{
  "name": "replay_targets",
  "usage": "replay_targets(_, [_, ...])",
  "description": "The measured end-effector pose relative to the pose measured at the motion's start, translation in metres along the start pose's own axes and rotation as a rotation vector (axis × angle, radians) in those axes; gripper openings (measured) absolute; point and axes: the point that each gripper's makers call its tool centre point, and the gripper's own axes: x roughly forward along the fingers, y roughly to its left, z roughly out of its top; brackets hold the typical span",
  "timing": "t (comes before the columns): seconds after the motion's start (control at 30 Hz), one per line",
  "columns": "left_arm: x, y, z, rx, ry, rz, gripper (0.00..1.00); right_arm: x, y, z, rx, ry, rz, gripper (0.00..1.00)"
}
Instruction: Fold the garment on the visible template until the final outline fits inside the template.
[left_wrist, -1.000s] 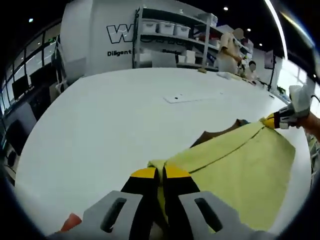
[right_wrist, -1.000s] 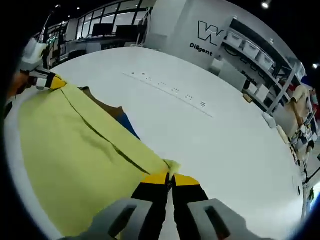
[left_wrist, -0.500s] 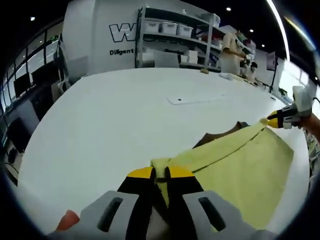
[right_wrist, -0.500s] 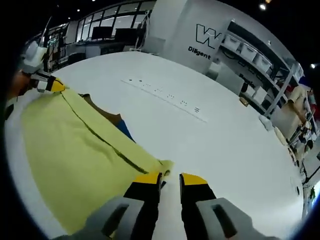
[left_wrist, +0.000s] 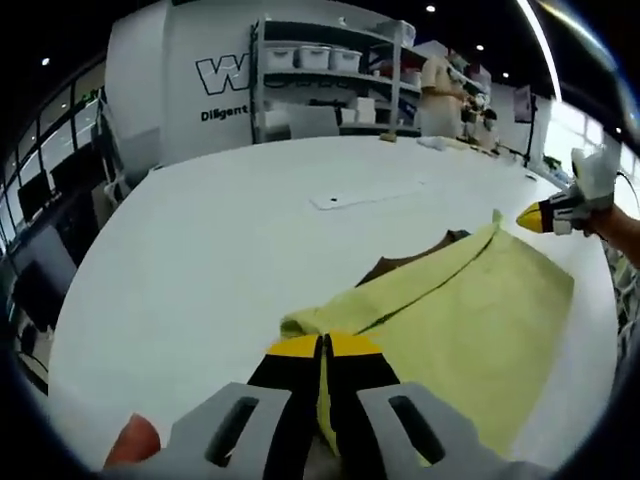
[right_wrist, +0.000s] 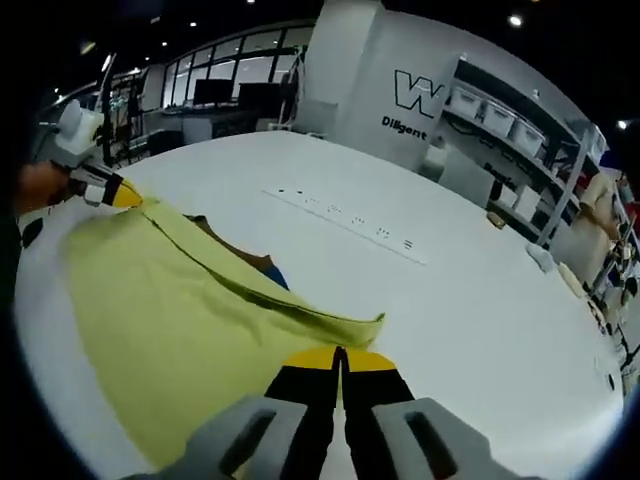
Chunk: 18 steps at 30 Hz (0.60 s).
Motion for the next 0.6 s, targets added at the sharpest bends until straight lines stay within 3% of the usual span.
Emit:
replay_targets(0.1, [-0.006,-0.008,0.008,0.005,-0.041,-0.010,0.00,0.012,0.002,-0.003,-0.006,0.023,0.018,0.00])
replay_targets(0.2, [-0.007,-0.005,0.009,0.033,-0.042,0.012,0.00,0.020,0.005,-0.003,-0.008,0.029,0.028,0.00])
replay_targets(0.43, [0.006,0.010,0.010,-0.007,-0.038,0.021,0.00,0.031,0.010,-0.006,-0.025,0.048,0.049,0.00])
replay_targets(0.6, [0.016,0.018,0.023,-0.068,-0.071,0.020,0.00,0.036,0.005,0.002,-0.060,0.007,0.041,0.00])
